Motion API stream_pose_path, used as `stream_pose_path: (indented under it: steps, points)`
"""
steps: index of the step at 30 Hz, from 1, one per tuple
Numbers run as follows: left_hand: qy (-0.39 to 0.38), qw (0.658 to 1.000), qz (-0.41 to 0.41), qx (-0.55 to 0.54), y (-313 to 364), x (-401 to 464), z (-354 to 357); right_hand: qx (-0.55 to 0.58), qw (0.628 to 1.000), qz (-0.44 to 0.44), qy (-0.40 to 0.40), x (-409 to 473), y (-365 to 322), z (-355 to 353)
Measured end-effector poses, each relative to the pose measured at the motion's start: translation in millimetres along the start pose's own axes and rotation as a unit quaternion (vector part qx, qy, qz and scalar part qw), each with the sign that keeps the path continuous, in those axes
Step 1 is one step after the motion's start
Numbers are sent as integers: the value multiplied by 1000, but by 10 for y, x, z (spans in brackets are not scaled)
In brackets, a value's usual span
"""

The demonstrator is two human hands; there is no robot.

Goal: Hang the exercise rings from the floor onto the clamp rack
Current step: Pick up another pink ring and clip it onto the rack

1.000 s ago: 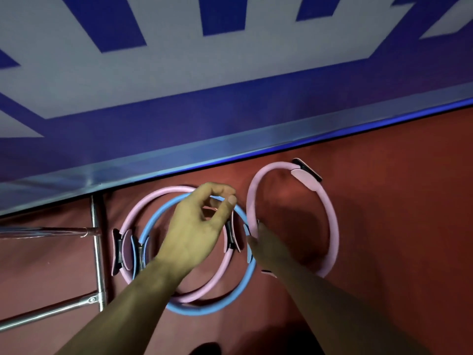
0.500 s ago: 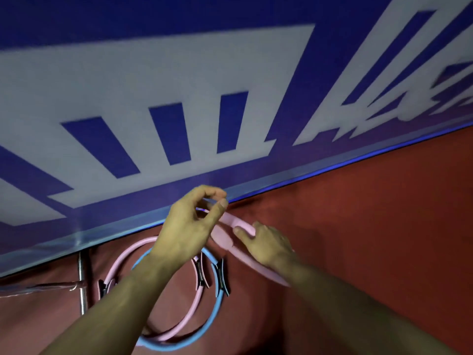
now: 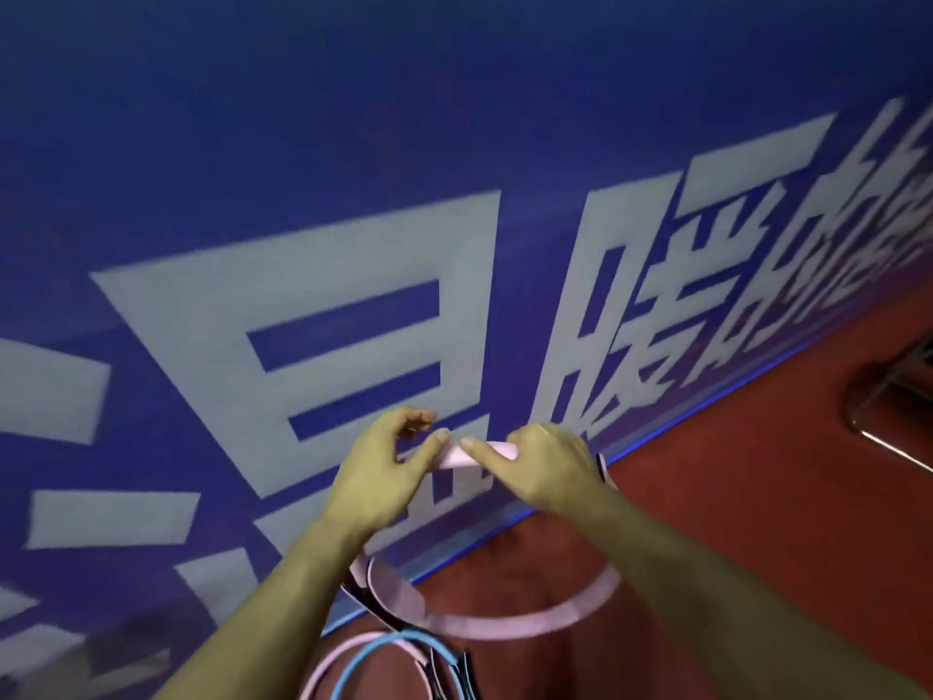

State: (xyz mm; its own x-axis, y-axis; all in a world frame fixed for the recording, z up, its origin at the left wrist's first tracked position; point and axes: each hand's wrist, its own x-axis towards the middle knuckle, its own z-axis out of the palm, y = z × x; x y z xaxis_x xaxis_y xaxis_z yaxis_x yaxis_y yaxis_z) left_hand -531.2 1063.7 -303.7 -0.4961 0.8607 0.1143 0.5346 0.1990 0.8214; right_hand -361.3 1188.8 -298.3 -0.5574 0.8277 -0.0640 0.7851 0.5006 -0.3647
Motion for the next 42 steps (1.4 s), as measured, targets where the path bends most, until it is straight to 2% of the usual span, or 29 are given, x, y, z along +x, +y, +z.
stream_pose_path:
  steps: [8, 12, 16, 19, 23, 30, 36, 39, 42]
  points:
    - [34, 997, 31, 68, 1362, -478, -1039, 61, 995, -63, 56, -827, -600, -1685]
    - [57, 995, 12, 80, 1852, -980, -1364, 102, 987, -94, 86, -1180, -660, -2184]
    - [91, 994, -16, 66, 2194, -1568, -1512, 98, 980, -132, 110, -1589, -641, -2428]
    - [120, 991, -23, 50, 2368, -2026, -1484, 103, 975, -164, 110, -1924, -630, -2443]
    - [197, 978, -51, 45, 2452, -2644, -1526, 109, 966, -220, 79, -2309, -776, -2427]
    - [292, 947, -115, 73, 2459, -3706, -1939, 86, 922, -377, 17, -3054, -1666, -2295]
    - [326, 923, -148, 143, 2341, -4584, -2356, 39, 885, -463, -24, -4006, -2603, -1967]
    - [321, 921, -159, 152, 2190, -5017, -2669, 30, 884, -465, -40, -4379, -3007, -1723]
    - [303, 932, -148, 130, 1918, -5457, -3057, 14, 888, -459, -24, -4707, -3421, -1455]
